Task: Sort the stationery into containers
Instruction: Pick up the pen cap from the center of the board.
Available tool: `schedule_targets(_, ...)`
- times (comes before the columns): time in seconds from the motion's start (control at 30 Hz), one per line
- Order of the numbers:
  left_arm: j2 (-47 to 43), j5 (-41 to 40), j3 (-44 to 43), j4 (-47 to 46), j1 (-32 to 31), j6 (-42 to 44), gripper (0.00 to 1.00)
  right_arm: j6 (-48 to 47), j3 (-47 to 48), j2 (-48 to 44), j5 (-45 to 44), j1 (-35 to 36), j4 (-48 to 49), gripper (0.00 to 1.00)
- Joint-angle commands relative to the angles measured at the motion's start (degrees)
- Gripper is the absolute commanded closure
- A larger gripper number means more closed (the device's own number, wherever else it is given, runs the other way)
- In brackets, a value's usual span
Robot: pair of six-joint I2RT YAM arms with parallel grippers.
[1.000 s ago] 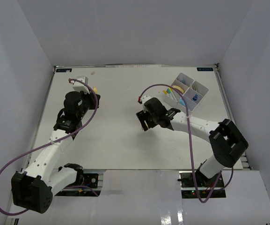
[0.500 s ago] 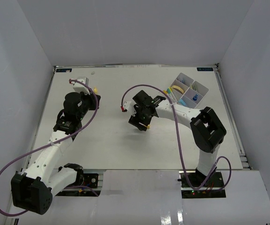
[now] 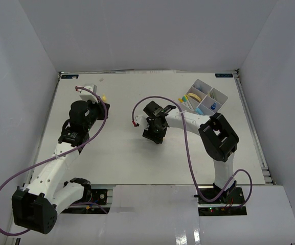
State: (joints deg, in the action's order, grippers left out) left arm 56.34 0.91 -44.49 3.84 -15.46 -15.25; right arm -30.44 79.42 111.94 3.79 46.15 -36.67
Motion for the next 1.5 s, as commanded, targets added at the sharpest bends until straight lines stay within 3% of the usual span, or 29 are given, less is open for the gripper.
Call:
schedule_targets(0.0,-1.93,0.67,0.02,-1.46,0.35,0.65,0.96,0.11,1.27,0.38,-2.38,-0.18,0.71,0.40)
schedule_targets(0.3,-2.02,1.73,0.19,-1.81,0.35,0.74,0.96,0.90,-1.45,-0.76,-4.85,-0.18,3.35,0.50)
schedule_targets(0.63,-1.76,3.31,0.37,-2.17,0.35,1.09,0.96,1.17,-3.48,-0.58,-6.60,1.04,5.46,0.51)
schedule_targets(0.83,-2.19,5.68,0.63,-2.69,0.35,1.71,0.96,2.13,-3.39,-3.12,-5.64,1.22,5.20,0.67)
schedule_targets(1.13,-4.92,18.85,2.65,-7.78,0.35,5.13,0.95,7.66,-1.91,-19.47,-1.07,1.22,7.04,0.79)
schedule_targets(1.3,-6.15,29.31,3.88,-10.16,0.35,8.56,0.96,17.76,0.03,-28.96,-1.50,1.22,11.25,0.83)
schedule_targets(1.47,-5.01,38.11,4.24,-12.18,0.26,9.45,0.97,28.57,0.56,-35.12,-3.00,1.22,21.62,0.83)
